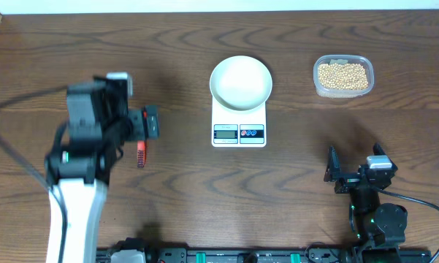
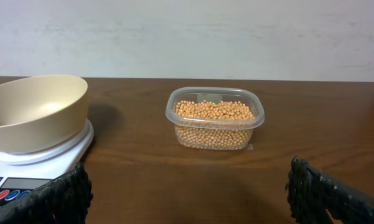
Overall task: Scoop item into bowl and weigh 50g on scale
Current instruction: 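Reach the left gripper down over the red scoop's bowl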
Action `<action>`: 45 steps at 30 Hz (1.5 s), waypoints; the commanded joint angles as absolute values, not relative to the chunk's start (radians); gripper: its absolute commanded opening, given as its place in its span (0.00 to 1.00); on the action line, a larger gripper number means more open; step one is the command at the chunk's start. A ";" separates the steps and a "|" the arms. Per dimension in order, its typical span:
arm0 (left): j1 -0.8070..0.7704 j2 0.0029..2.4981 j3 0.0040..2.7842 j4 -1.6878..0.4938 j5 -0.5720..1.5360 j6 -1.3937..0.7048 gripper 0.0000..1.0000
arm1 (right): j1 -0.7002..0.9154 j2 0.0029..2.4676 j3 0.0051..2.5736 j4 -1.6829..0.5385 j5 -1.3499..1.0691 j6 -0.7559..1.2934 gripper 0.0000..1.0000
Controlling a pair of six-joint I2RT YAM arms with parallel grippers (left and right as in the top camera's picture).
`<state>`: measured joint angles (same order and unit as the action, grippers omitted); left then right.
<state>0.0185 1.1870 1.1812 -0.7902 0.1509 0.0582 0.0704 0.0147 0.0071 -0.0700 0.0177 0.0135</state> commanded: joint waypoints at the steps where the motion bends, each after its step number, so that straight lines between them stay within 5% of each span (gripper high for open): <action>1: 0.017 1.290 1.263 -0.798 0.168 0.105 0.98 | 0.067 0.007 0.006 -0.075 0.016 0.002 0.99; 17: 0.098 1.525 1.263 -0.732 0.125 0.141 0.99 | 0.067 0.007 0.006 -0.075 0.016 0.002 0.99; 23: 0.187 1.600 1.262 -0.728 0.173 0.147 0.91 | 0.067 0.007 0.006 -0.075 0.016 0.002 0.99; 33: 0.207 1.758 1.262 -0.714 0.176 0.183 0.57 | 0.067 0.007 0.006 -0.075 0.016 0.002 0.99; 45: 0.207 1.871 1.262 -0.686 0.175 0.183 0.43 | 0.067 0.007 0.006 -0.075 0.016 0.002 0.99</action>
<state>0.2050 1.8400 1.2461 -0.6926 0.1635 0.1726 0.0704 0.0147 0.0071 -0.0708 0.0177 0.0135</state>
